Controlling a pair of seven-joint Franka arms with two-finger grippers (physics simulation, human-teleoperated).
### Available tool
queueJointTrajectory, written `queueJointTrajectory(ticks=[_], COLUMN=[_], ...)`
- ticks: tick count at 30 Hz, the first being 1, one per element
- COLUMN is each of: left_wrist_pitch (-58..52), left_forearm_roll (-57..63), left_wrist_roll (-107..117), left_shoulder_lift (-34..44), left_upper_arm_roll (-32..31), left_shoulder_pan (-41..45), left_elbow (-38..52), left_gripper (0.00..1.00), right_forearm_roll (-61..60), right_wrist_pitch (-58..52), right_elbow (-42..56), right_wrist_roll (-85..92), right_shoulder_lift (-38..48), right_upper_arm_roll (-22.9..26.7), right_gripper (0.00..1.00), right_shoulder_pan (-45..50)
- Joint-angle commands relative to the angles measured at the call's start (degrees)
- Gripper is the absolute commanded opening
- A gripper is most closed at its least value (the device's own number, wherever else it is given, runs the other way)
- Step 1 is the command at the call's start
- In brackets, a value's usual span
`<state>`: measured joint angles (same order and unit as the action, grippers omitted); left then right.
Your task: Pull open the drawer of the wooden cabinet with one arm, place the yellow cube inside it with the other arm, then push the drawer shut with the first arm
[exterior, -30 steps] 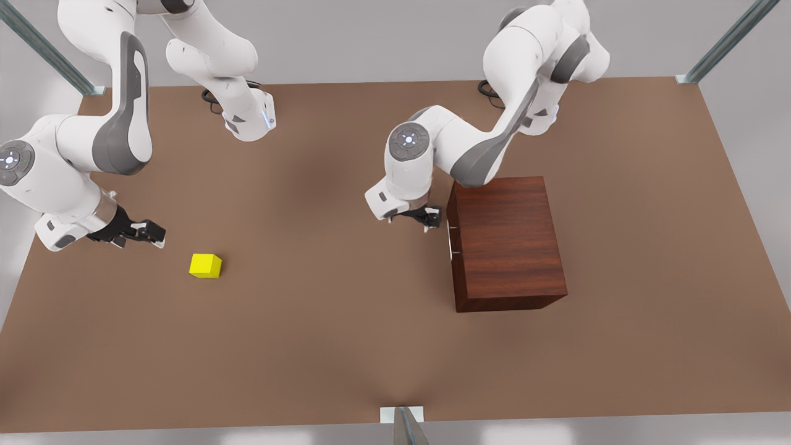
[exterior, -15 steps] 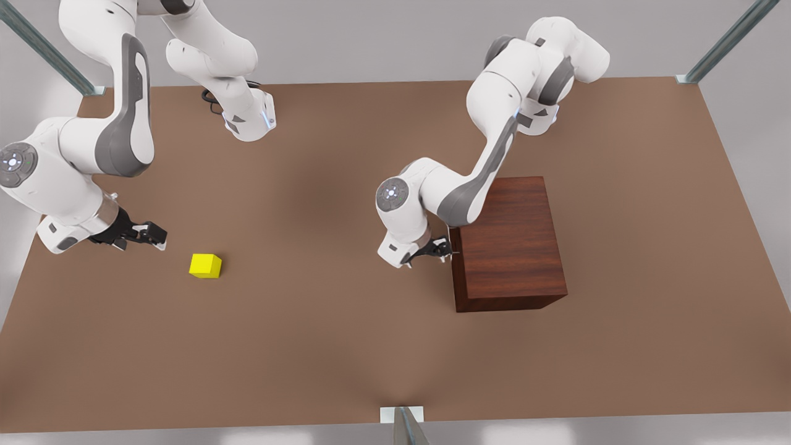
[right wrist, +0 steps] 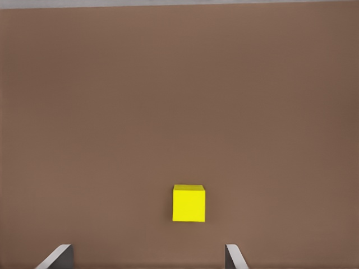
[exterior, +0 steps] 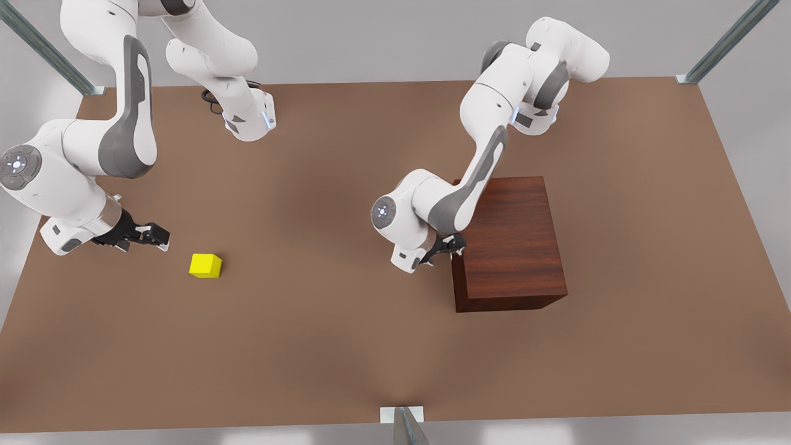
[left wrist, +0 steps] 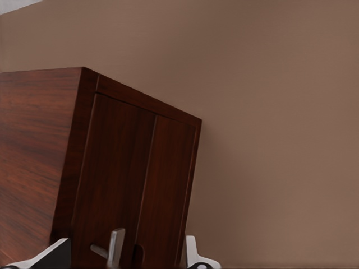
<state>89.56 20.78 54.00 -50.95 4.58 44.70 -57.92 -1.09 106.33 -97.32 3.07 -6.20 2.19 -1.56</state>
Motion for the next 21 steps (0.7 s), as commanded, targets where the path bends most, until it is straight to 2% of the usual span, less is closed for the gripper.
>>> queueJointTrajectory(ticks=[1,21], left_wrist_pitch=[-0.97,5.00], left_forearm_roll=[0.14,0.31], left_wrist_roll=[8.05,16.04], left_shoulder_lift=[-0.12,-2.14], left_upper_arm_roll=[-0.01,-1.33], left_shoulder_pan=[0.56,1.79], left_elbow=[0.00,0.96], left_gripper=[1.00,1.00], right_forearm_roll=[-0.05,-0.05], right_wrist_pitch=[0.02,0.20], right_elbow=[0.03,0.03], right_wrist_roll=[0.18,0.18], right_shoulder_lift=[0.05,0.05], right_upper_arm_roll=[0.01,0.01], right_gripper=[1.00,1.00], right_shoulder_pan=[-0.03,-0.02])
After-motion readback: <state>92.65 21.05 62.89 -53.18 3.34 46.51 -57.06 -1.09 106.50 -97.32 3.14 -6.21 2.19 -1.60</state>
